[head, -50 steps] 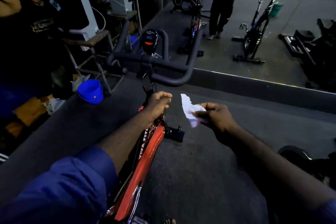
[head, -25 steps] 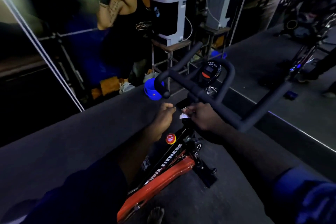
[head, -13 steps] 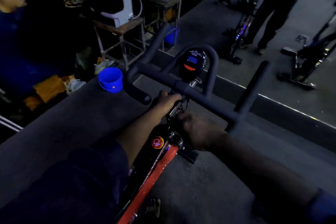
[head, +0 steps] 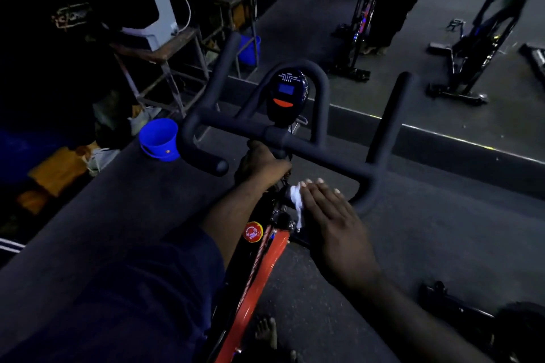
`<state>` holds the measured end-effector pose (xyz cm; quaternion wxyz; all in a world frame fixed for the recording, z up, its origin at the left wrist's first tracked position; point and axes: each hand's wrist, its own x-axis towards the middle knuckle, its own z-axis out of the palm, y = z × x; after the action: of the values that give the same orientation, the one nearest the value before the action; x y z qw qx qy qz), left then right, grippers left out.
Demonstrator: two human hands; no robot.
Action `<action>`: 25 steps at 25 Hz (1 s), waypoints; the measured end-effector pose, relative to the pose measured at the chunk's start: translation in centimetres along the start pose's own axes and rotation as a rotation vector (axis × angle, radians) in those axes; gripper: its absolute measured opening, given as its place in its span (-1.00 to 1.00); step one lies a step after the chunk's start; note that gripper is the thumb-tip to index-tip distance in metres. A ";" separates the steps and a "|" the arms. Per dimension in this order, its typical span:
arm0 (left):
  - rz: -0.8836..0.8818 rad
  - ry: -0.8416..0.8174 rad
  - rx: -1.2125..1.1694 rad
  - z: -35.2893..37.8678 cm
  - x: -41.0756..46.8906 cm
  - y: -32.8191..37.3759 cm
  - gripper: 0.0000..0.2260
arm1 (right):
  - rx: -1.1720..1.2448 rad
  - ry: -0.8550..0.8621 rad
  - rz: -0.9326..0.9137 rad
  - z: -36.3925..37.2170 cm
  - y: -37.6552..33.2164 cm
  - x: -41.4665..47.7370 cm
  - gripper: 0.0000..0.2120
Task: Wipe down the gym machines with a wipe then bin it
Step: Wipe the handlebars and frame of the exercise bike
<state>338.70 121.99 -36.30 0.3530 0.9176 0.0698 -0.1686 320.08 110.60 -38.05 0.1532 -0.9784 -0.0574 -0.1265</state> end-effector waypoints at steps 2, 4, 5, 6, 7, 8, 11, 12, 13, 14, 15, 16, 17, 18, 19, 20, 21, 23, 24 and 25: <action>0.001 -0.083 0.026 -0.4 0.4 0.1 -0.20 | -0.036 0.030 -0.031 1.2 -1.4 2.1 -0.46; 0.094 -0.148 0.209 -1.9 -0.5 0.9 -0.37 | -0.101 0.041 -0.085 1.6 -1.1 2.2 -0.45; 0.161 -0.142 0.347 -2.8 -1.2 1.5 -0.45 | -0.143 0.046 -0.133 1.5 0.3 1.3 -0.45; 0.230 -0.089 0.496 -3.4 -1.9 2.0 -0.48 | -0.171 0.066 -0.157 1.1 2.2 -0.2 -0.46; 0.296 -0.014 0.587 -3.7 -2.9 2.9 -0.50 | -0.200 0.099 -0.154 0.4 4.5 -1.9 -0.49; 0.354 0.038 0.619 -3.5 -4.0 3.6 -0.52 | -0.227 0.150 -0.120 -0.2 6.5 -3.3 -0.50; 0.442 -0.047 0.545 0.0 -6.7 4.6 -0.57 | -0.167 0.286 0.108 0.3 6.8 -3.8 -0.54; 0.437 -0.112 0.515 1.2 -7.1 4.6 -0.57 | -0.090 0.293 0.122 1.3 4.9 -3.2 -0.55; 0.426 -0.153 0.509 2.0 -7.0 4.3 -0.57 | -0.020 0.270 0.069 2.1 3.4 -2.8 -0.55; 0.421 -0.173 0.519 2.4 -6.7 4.0 -0.57 | 0.018 0.233 -0.015 2.5 2.9 -2.7 -0.55; 0.425 -0.174 0.551 2.7 -6.4 3.7 -0.55 | 0.021 0.199 -0.091 2.2 3.6 -2.8 -0.53; 0.451 -0.178 0.589 2.8 -6.2 3.6 -0.53 | 0.003 0.182 -0.131 1.4 5.3 -3.1 -0.51; 0.472 -0.176 0.609 2.7 -6.1 3.7 -0.52 | 0.003 0.197 -0.117 0.7 7.2 -3.4 -0.52; 0.480 -0.183 0.621 2.6 -6.1 3.6 -0.53 | 0.026 0.232 -0.050 0.2 8.3 -3.8 -0.53; 0.495 -0.183 0.642 2.5 -6.0 3.5 -0.55 | 0.078 0.272 0.033 0.1 8.5 -4.0 -0.54; 0.515 -0.184 0.673 2.4 -5.8 3.5 -0.55 | 0.119 0.299 0.090 0.4 7.7 -3.9 -0.54; 0.528 -0.201 0.702 2.4 -6.0 3.4 -0.54 | 0.144 0.298 0.094 1.0 6.3 -3.8 -0.54; 0.541 -0.229 0.694 2.3 -6.4 3.4 -0.62 | 0.122 0.226 -0.039 1.5 5.3 -3.9 -0.53; 0.543 -0.246 0.672 2.2 -6.5 3.4 -0.65 | 0.082 0.218 -0.066 0.8 6.2 -3.7 -0.53; 0.543 -0.251 0.649 2.2 -6.3 3.4 -0.67 | 0.052 0.272 -0.034 -0.2 7.6 -3.5 -0.55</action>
<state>333.03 117.90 -33.44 0.0838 0.9385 -0.2739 -0.1928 317.85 103.08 -40.95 0.1829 -0.9467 -0.0560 -0.2590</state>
